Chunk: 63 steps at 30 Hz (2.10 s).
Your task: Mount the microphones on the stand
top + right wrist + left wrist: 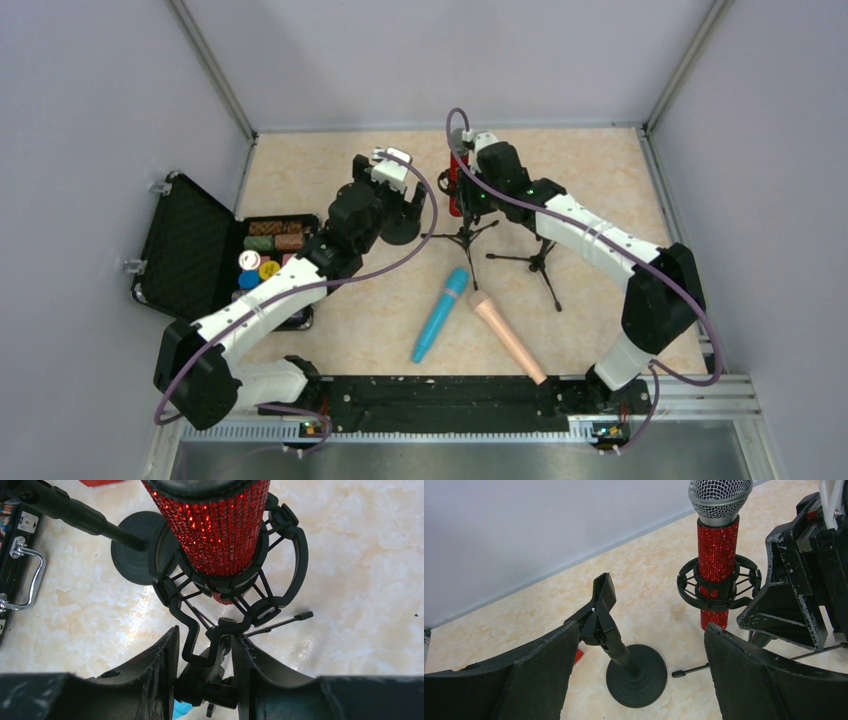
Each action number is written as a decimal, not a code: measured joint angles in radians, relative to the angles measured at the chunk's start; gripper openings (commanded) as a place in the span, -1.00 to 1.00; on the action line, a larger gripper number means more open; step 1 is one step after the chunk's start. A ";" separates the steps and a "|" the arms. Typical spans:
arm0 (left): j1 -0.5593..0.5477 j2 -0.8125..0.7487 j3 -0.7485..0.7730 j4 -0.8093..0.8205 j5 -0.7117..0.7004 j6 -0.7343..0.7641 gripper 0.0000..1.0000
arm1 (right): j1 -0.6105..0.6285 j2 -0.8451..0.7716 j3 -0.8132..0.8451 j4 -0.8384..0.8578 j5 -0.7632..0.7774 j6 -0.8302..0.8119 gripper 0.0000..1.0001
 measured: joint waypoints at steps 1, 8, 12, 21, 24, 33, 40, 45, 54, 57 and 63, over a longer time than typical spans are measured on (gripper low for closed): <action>0.000 0.000 0.000 0.000 0.000 0.000 0.97 | 0.000 0.000 0.000 0.003 -0.003 -0.001 -0.68; 0.000 0.000 0.000 0.000 0.000 0.000 0.97 | 0.000 0.001 0.000 0.008 -0.004 -0.013 -1.00; 0.000 0.000 0.000 0.000 0.000 0.000 0.97 | 0.000 0.001 0.000 0.016 -0.002 -0.024 -1.00; 0.000 0.000 0.000 0.000 0.000 0.000 0.97 | 0.000 -0.002 -0.011 0.096 0.010 -0.043 -1.00; 0.000 0.000 0.000 0.000 0.000 0.000 0.97 | 0.000 -0.003 -0.014 0.111 0.016 -0.049 -1.00; 0.000 0.000 0.000 0.000 0.000 0.000 0.97 | -0.002 -0.014 -0.015 0.123 0.023 -0.065 -1.00; 0.000 0.000 0.000 0.000 0.000 0.000 0.97 | -0.002 -0.032 0.012 0.121 0.036 -0.089 -1.00; 0.000 0.000 0.000 0.000 0.000 0.000 0.97 | -0.002 -0.054 0.051 0.121 0.050 -0.109 -1.00; 0.000 0.001 0.000 0.000 0.000 0.000 0.98 | -0.003 -0.069 0.140 0.107 0.061 -0.149 -1.00; 0.000 0.002 0.000 0.000 0.000 0.000 0.97 | -0.003 -0.082 0.146 0.103 0.065 -0.156 -1.00; 0.000 0.002 0.000 0.000 0.000 0.000 0.97 | -0.003 -0.110 0.157 0.091 0.075 -0.168 -1.00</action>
